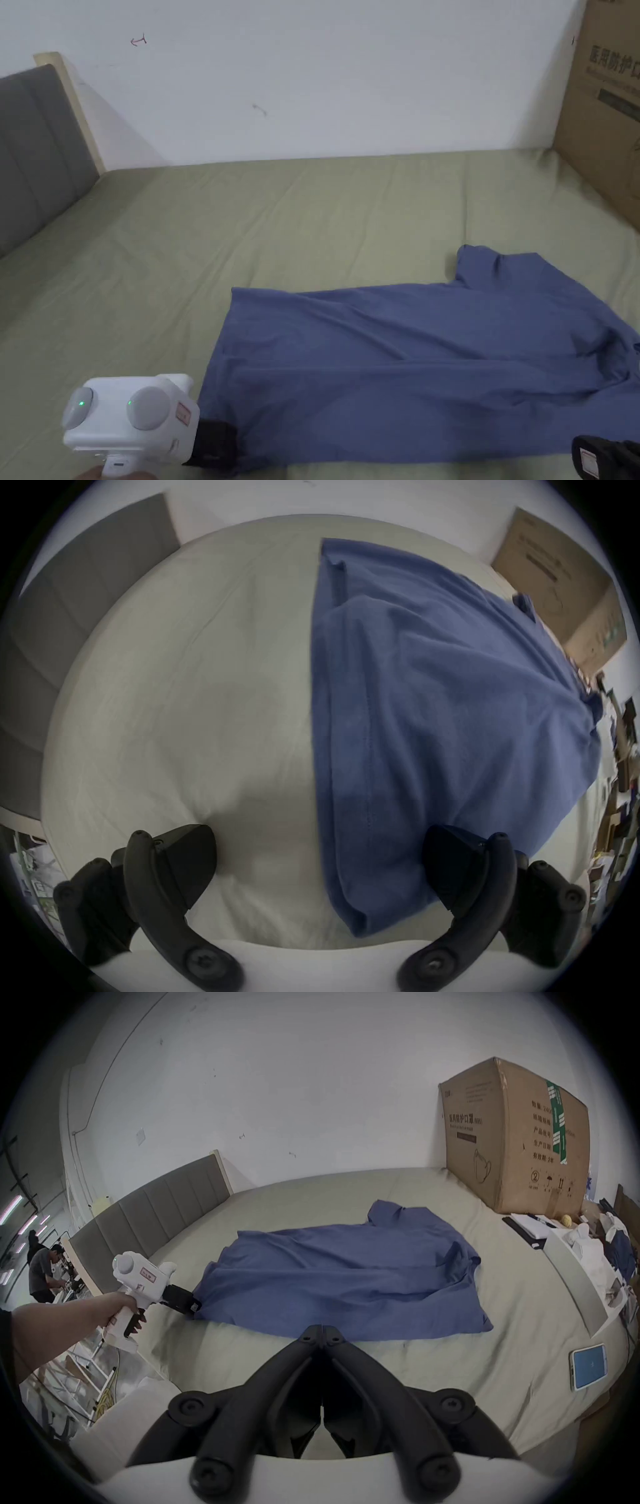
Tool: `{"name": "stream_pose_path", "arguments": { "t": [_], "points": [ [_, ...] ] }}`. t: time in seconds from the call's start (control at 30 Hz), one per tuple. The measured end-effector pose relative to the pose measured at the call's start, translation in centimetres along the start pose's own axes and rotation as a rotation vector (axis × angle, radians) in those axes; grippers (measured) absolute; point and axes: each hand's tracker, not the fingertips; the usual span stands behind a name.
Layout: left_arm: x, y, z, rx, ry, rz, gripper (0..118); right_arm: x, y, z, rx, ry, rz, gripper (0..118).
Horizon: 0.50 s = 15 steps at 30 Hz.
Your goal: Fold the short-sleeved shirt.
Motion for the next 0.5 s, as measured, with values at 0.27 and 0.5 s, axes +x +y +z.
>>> {"name": "stream_pose_path", "arguments": {
  "t": [0.27, 0.5],
  "points": [
    [4.2, -0.7, 4.7, 0.087, -0.042, -0.027, 2, 1.0, 0.1, -0.1, -0.005, -0.008, -0.101, 0],
    [3.2, -0.6, 7.7, 0.231, -0.005, -0.014, 2, 9.4, 6.8, -0.6, 0.045, -0.11, -0.247, 0]
  ]
}}
